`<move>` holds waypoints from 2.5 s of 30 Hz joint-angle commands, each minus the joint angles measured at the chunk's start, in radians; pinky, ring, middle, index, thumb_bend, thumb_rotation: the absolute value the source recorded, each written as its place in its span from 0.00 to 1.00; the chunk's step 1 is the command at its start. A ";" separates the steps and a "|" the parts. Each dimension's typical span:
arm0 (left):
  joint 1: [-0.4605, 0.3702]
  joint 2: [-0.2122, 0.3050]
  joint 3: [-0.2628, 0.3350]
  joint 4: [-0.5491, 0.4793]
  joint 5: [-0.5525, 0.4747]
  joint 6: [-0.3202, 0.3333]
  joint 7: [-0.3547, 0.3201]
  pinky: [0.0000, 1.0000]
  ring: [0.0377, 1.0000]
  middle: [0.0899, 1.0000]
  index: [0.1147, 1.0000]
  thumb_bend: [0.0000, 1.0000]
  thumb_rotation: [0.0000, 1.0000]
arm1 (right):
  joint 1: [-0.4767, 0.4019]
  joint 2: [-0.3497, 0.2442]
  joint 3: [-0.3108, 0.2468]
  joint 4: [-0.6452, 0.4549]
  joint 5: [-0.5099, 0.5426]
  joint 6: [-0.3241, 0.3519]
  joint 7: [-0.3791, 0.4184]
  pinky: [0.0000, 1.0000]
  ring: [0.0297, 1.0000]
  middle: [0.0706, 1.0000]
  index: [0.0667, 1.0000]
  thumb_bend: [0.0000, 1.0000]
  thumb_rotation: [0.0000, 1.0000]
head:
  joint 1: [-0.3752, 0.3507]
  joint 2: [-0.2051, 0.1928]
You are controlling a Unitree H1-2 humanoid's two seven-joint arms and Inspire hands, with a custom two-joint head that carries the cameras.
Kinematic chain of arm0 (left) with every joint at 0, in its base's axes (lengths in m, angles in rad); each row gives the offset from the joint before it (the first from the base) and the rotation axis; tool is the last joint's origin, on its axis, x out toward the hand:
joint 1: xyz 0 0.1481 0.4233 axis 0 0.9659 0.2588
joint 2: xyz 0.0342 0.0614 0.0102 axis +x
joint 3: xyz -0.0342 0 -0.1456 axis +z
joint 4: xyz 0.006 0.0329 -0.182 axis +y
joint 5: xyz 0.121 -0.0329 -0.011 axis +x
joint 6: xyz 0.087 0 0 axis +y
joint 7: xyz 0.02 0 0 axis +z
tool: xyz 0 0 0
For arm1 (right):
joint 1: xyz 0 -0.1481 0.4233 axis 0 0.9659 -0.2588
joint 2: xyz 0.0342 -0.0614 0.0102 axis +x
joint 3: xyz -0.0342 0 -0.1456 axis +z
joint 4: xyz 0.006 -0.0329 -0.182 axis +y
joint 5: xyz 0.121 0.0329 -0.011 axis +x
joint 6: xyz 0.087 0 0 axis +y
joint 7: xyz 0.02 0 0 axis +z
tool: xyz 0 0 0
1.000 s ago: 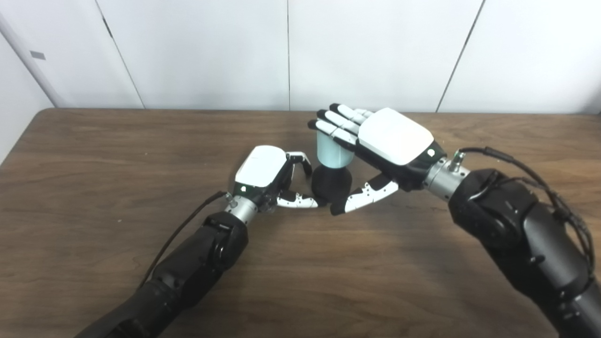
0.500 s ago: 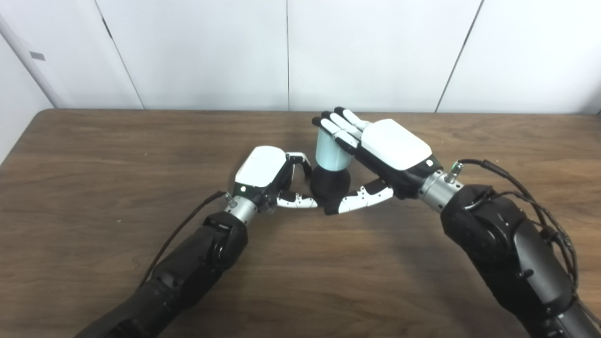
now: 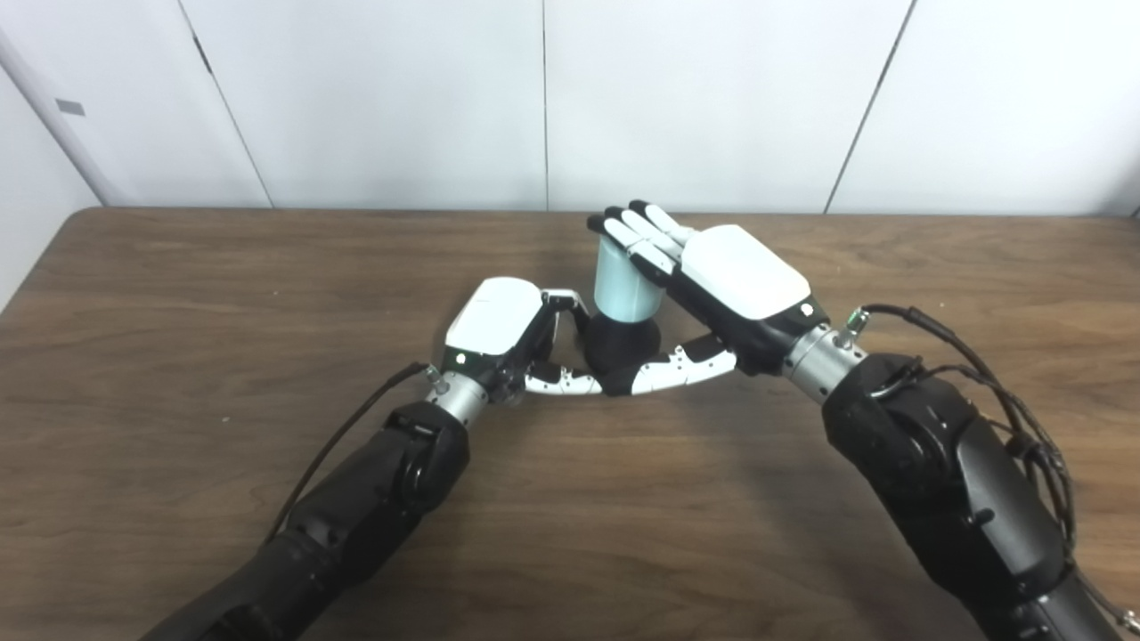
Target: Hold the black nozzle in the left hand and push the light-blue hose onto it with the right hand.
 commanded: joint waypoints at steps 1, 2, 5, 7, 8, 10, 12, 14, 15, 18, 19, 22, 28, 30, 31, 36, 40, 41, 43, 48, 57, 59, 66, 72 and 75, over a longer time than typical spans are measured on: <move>0.088 -0.027 -0.072 0.045 0.032 0.006 -0.184 0.29 0.34 0.38 0.45 0.52 0.00 | 0.010 -0.017 0.058 0.052 0.001 -0.008 0.097 0.90 0.98 0.99 0.96 0.70 0.93 | 0.001 0.000; 0.088 -0.026 -0.071 0.046 0.029 0.005 -0.185 0.28 0.32 0.37 0.45 0.52 0.00 | 0.005 -0.022 0.059 0.047 -0.001 -0.013 0.099 0.90 0.97 0.98 0.95 0.69 0.92 | 0.001 0.000; 0.088 -0.026 -0.071 0.048 0.029 0.009 -0.189 0.27 0.31 0.37 0.45 0.52 0.00 | -0.008 -0.036 0.058 0.029 -0.006 -0.025 0.103 0.90 0.97 0.96 0.93 0.69 0.91 | -0.001 -0.002; 0.088 -0.026 -0.070 0.049 0.025 0.006 -0.189 0.27 0.31 0.37 0.45 0.52 0.00 | -0.014 -0.039 0.051 0.015 -0.003 -0.034 0.089 0.89 0.96 0.97 0.94 0.70 0.90 | -0.001 -0.004; 0.088 -0.026 -0.069 0.051 0.023 0.002 -0.187 0.27 0.31 0.37 0.45 0.52 0.00 | -0.016 -0.037 0.044 0.009 0.002 -0.036 0.078 0.87 0.95 0.97 0.96 0.70 0.89 | -0.002 -0.004; 0.086 -0.024 -0.071 0.060 0.026 -0.008 -0.178 0.27 0.31 0.37 0.45 0.52 0.00 | -0.019 -0.024 0.019 -0.008 0.020 -0.036 0.044 0.84 0.94 0.98 0.99 0.71 0.82 | -0.003 -0.005; 0.084 -0.025 -0.072 0.066 0.028 -0.011 -0.175 0.27 0.31 0.37 0.45 0.52 0.00 | -0.022 -0.005 -0.012 -0.021 0.052 -0.038 0.002 0.81 0.92 0.98 1.00 0.70 0.73 | -0.005 -0.006; 0.083 -0.026 -0.071 0.069 0.028 -0.007 -0.180 0.27 0.32 0.37 0.45 0.52 0.00 | -0.027 0.013 -0.038 -0.031 0.077 -0.033 -0.023 0.78 0.89 0.97 1.00 0.70 0.64 | -0.006 -0.007; 0.082 -0.027 -0.071 0.072 0.029 -0.008 -0.179 0.28 0.32 0.37 0.45 0.52 0.00 | -0.032 0.023 -0.051 -0.036 0.088 -0.026 -0.032 0.74 0.88 0.97 1.00 0.72 0.59 | -0.006 -0.009; 0.079 -0.029 -0.071 0.076 0.030 -0.014 -0.172 0.28 0.33 0.37 0.45 0.52 0.00 | -0.046 0.043 -0.083 -0.039 0.126 -0.010 -0.040 0.68 0.86 0.95 1.00 0.74 0.47 | -0.006 -0.012; 0.080 -0.031 -0.069 0.079 0.030 -0.017 -0.163 0.28 0.33 0.36 0.45 0.52 0.00 | -0.051 0.047 -0.091 -0.038 0.137 -0.009 -0.041 0.68 0.86 0.95 1.00 0.75 0.43 | -0.004 -0.013; 0.080 -0.032 -0.068 0.078 0.035 -0.017 -0.156 0.29 0.34 0.36 0.44 0.52 0.00 | -0.056 0.054 -0.106 -0.033 0.151 -0.016 -0.048 0.66 0.84 0.94 1.00 0.78 0.35 | -0.004 -0.013; 0.077 -0.031 -0.070 0.088 0.045 -0.025 -0.146 0.27 0.31 0.35 0.45 0.52 0.00 | -0.058 0.062 -0.119 -0.028 0.142 -0.034 -0.074 0.64 0.83 0.94 0.99 0.85 0.31 | -0.001 -0.013; 0.078 -0.029 -0.068 0.085 0.041 -0.025 -0.153 0.28 0.33 0.36 0.45 0.52 0.00 | -0.061 0.064 -0.122 -0.026 0.144 -0.047 -0.083 0.65 0.85 0.96 1.00 0.87 0.31 | -0.002 -0.012; 0.078 -0.029 -0.067 0.084 0.038 -0.026 -0.156 0.29 0.34 0.37 0.45 0.52 0.00 | -0.063 0.065 -0.125 -0.024 0.149 -0.054 -0.088 0.66 0.86 0.97 1.00 0.88 0.31 | -0.002 -0.012; 0.079 -0.030 -0.066 0.088 0.036 -0.027 -0.155 0.26 0.30 0.35 0.45 0.52 0.00 | -0.069 0.070 -0.140 -0.027 0.167 -0.059 -0.101 0.72 0.94 1.00 1.00 0.97 0.34 | -0.004 -0.012; 0.077 -0.030 -0.069 0.086 0.037 -0.019 -0.170 0.29 0.34 0.37 0.45 0.52 0.00 | -0.070 0.064 -0.146 -0.024 0.165 -0.065 -0.112 0.73 0.94 1.00 1.00 0.99 0.34 | -0.004 -0.014; 0.077 -0.030 -0.069 0.087 0.036 -0.018 -0.171 0.29 0.34 0.37 0.45 0.52 0.00 | -0.069 0.062 -0.147 -0.024 0.163 -0.063 -0.113 0.73 0.94 1.00 1.00 0.99 0.34 | -0.004 -0.014; 0.077 -0.029 -0.071 0.087 0.038 -0.018 -0.172 0.30 0.34 0.37 0.45 0.52 0.00 | -0.069 0.059 -0.148 -0.026 0.158 -0.057 -0.110 0.73 0.94 1.00 1.00 0.99 0.34 | -0.004 -0.014; 0.081 -0.027 -0.066 0.085 0.031 -0.026 -0.165 0.29 0.33 0.37 0.45 0.52 0.00 | -0.069 0.055 -0.147 -0.034 0.144 -0.026 -0.087 0.76 0.97 1.00 1.00 0.99 0.34 | -0.003 -0.015; 0.084 -0.024 -0.069 0.077 0.036 -0.022 -0.169 0.29 0.34 0.36 0.45 0.52 0.00 | -0.067 0.031 -0.162 -0.084 0.127 0.081 0.018 0.99 1.00 1.00 1.00 1.00 0.39 | -0.003 -0.012; 0.084 -0.024 -0.068 0.077 0.037 -0.024 -0.164 0.29 0.33 0.36 0.46 0.52 0.00 | -0.051 0.034 -0.190 -0.088 0.178 0.089 0.015 1.00 1.00 1.00 1.00 1.00 0.39 | -0.003 -0.011; 0.085 -0.022 -0.064 0.076 0.027 -0.025 -0.173 0.25 0.30 0.35 0.45 0.52 0.00 | 0.050 0.117 -0.347 -0.028 0.436 -0.024 -0.146 0.73 0.88 0.96 0.97 0.68 0.67 | -0.006 -0.013; 0.088 -0.023 -0.061 0.068 0.024 -0.019 -0.176 0.27 0.31 0.37 0.45 0.52 0.00 | 0.091 0.181 -0.433 0.050 0.587 -0.058 -0.232 0.66 0.81 0.90 0.94 0.66 0.80 | -0.007 -0.014; 0.088 -0.023 -0.060 0.069 0.023 -0.020 -0.176 0.28 0.32 0.38 0.45 0.52 0.00 | 0.100 0.228 -0.478 0.083 0.690 -0.027 -0.254 0.66 0.78 0.87 0.91 0.69 0.75 | -0.008 -0.016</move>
